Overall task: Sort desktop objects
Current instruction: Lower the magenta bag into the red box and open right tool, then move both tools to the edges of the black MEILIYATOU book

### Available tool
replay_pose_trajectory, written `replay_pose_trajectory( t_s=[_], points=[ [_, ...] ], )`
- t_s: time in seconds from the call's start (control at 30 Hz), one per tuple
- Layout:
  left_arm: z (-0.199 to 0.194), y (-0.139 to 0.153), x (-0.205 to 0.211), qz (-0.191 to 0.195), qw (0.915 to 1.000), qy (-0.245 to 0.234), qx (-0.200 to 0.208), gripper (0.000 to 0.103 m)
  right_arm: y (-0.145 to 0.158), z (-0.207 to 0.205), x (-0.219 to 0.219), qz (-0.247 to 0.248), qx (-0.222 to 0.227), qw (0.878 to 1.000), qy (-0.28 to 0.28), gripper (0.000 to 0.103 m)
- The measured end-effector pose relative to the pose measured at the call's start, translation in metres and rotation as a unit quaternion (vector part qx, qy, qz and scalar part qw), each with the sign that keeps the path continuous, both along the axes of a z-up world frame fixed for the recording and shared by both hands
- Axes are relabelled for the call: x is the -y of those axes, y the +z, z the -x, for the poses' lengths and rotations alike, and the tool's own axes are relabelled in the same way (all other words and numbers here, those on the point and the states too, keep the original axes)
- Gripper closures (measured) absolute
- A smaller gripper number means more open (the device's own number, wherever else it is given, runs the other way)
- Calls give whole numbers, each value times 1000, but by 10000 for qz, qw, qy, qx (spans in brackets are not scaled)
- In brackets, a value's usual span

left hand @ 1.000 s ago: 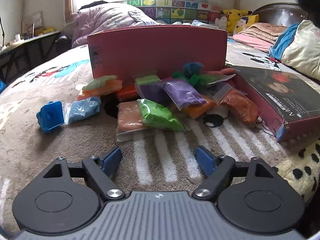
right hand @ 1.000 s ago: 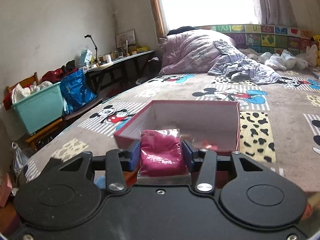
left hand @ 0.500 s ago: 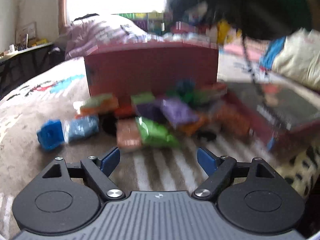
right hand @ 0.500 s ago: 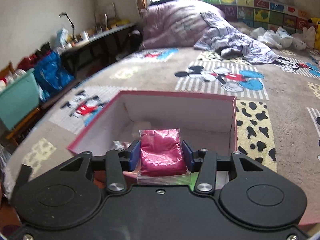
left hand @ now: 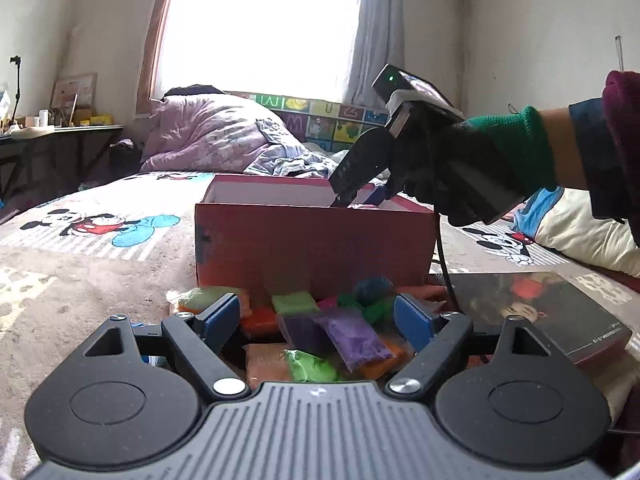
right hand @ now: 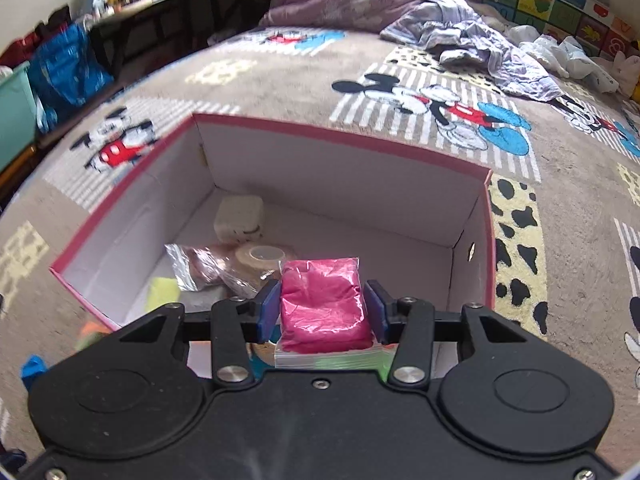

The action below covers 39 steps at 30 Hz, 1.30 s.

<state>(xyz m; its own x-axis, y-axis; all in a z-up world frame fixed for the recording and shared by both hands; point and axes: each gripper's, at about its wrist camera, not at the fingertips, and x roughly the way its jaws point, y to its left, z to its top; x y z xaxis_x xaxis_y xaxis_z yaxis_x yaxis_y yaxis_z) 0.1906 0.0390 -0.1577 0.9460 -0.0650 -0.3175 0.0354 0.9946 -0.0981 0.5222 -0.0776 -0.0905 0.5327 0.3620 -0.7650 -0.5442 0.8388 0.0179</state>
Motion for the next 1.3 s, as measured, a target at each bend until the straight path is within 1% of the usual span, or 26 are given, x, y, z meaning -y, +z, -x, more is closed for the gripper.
replay_pose_trajectory(
  t_s=[0.23,0.3,0.37,0.4,0.57,0.7,0.87,0.97,1.0,1.1,1.23,1.3],
  points=[
    [-2,-1,-5,66,9999,21,-86,19,-12,-15,-11,278,-107,9995,-77,56],
    [-3,-3,-6,87,9999,38,-125,19,-15,-18,-11,314,-134,9993,-133,47],
    [-5,-5,-7,108,9998,38,-185,19,-17,-19,-9,318,-143,9992,-192,41],
    [-6,-6,-7,114,9997,25,-216,19,-16,-18,-7,253,-128,9994,-207,40],
    [-10,-12,-4,156,9992,-73,-353,19,-5,-8,8,-158,-31,9995,-264,39],
    [-13,-15,-1,229,9989,-127,-393,19,12,16,30,-701,109,9973,-197,35],
    [-14,-18,4,276,9987,-155,-397,19,33,58,79,-1321,329,9904,-222,28],
    [-14,-19,10,296,9984,-229,-424,19,36,84,121,-1673,406,9841,-431,26],
    [-14,-20,13,300,9982,-269,-440,19,35,92,137,-1793,399,9814,-550,24],
    [-14,-21,22,393,9971,-437,-491,19,26,118,185,-2104,361,9724,-943,24],
    [-14,-26,36,548,9942,-679,-623,19,6,149,242,-2285,320,9613,-1508,22],
    [-15,-30,42,670,9921,-762,-736,19,-4,166,265,-2295,344,9568,-1749,20]
  ],
)
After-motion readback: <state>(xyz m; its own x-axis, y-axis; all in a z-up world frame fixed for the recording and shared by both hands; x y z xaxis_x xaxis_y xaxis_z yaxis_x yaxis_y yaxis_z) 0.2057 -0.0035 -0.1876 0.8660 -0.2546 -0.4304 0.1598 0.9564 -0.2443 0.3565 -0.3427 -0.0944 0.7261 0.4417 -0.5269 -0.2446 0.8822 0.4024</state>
